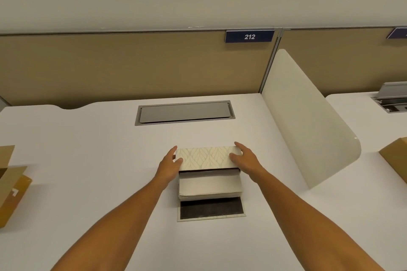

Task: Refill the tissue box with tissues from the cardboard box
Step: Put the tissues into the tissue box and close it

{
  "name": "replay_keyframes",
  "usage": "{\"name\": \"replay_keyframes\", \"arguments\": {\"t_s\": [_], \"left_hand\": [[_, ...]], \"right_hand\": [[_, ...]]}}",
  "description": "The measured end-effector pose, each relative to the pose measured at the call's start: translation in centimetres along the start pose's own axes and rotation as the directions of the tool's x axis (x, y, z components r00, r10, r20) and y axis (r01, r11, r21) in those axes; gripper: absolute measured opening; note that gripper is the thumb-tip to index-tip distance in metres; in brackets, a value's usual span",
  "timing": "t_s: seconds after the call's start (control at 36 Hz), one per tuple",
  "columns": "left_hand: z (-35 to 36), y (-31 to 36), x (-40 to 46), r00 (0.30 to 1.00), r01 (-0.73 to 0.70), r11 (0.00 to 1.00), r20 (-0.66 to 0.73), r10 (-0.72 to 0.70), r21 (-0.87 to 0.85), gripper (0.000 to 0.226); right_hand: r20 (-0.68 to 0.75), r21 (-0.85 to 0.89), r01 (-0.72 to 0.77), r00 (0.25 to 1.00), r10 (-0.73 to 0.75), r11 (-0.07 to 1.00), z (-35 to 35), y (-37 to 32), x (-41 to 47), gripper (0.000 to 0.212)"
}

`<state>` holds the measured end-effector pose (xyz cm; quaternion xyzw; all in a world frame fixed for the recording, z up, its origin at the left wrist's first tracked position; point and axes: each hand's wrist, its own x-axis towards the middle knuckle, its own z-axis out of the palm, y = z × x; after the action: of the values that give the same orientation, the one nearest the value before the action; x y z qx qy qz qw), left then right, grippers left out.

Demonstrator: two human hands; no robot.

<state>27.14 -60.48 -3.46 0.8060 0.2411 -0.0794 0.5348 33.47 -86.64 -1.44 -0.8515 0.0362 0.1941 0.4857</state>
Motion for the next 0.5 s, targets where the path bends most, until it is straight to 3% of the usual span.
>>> {"name": "replay_keyframes", "arguments": {"t_s": [0.17, 0.33, 0.5], "left_hand": [[0.1, -0.2, -0.7, 0.998, -0.048, 0.998, -0.039, 0.05, 0.041, 0.052], [0.3, -0.7, -2.0, 0.995, -0.068, 0.997, -0.071, 0.07, 0.035, 0.05], [0.3, -1.6, -3.5, 0.993, -0.099, 0.995, -0.066, 0.098, -0.015, 0.047]], "right_hand": [[0.018, -0.116, 0.057, 0.998, -0.056, 0.992, -0.2, 0.8, -0.8, 0.059], [-0.026, -0.067, 0.071, 0.997, -0.073, 0.995, 0.1, 1.6, -2.1, 0.063], [-0.018, -0.002, 0.112, 0.994, -0.112, 0.994, -0.5, 2.4, -3.1, 0.05]]}}
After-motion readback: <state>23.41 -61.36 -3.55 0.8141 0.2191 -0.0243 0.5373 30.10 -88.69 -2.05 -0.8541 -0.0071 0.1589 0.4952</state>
